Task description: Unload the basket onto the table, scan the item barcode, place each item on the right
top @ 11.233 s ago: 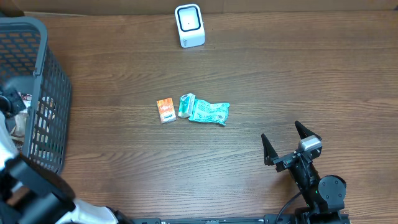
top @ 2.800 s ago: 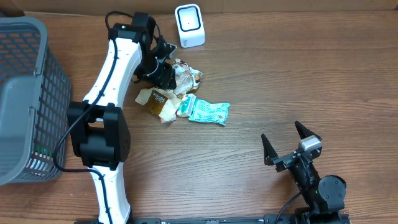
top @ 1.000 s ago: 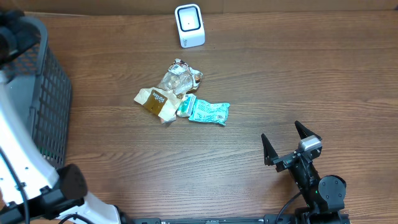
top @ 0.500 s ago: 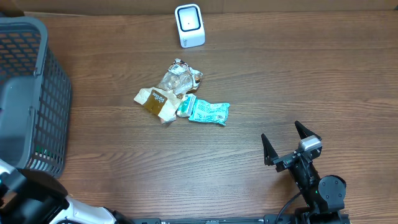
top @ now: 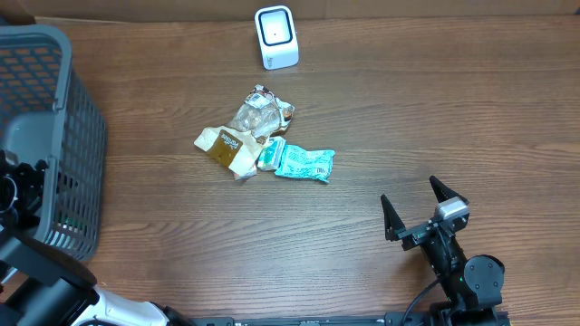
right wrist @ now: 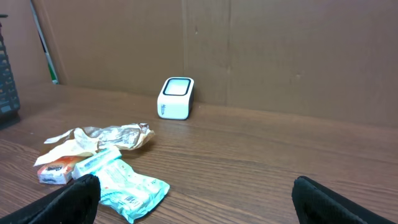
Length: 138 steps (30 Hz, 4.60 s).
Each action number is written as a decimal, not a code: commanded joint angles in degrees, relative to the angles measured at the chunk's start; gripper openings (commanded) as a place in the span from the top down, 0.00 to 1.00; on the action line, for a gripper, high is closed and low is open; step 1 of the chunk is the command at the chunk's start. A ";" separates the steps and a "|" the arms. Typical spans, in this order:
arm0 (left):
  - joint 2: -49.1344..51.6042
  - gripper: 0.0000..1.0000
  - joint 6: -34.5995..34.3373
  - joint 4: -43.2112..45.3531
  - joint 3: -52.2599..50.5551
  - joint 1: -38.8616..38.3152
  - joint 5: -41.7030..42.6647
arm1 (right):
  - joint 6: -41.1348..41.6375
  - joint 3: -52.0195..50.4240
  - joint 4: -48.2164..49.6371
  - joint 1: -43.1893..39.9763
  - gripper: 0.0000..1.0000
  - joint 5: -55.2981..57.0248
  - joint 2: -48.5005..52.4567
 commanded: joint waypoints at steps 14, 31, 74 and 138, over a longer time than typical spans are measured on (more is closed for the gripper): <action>-0.26 0.29 -3.67 3.87 -9.11 -0.11 -11.63 | 0.13 -0.63 0.39 -0.04 0.00 0.00 -0.68; -0.26 0.29 -11.06 8.50 -9.29 -0.11 -20.59 | 0.13 -0.63 0.39 -0.04 0.00 0.00 -0.68; -3.74 0.64 -14.75 6.88 5.86 -1.42 -5.84 | 0.13 -0.63 0.39 -0.04 0.00 0.00 -0.68; -21.27 0.38 -21.97 90.14 -62.23 -64.52 -30.93 | 0.13 -0.63 0.39 -0.04 0.00 0.00 -0.68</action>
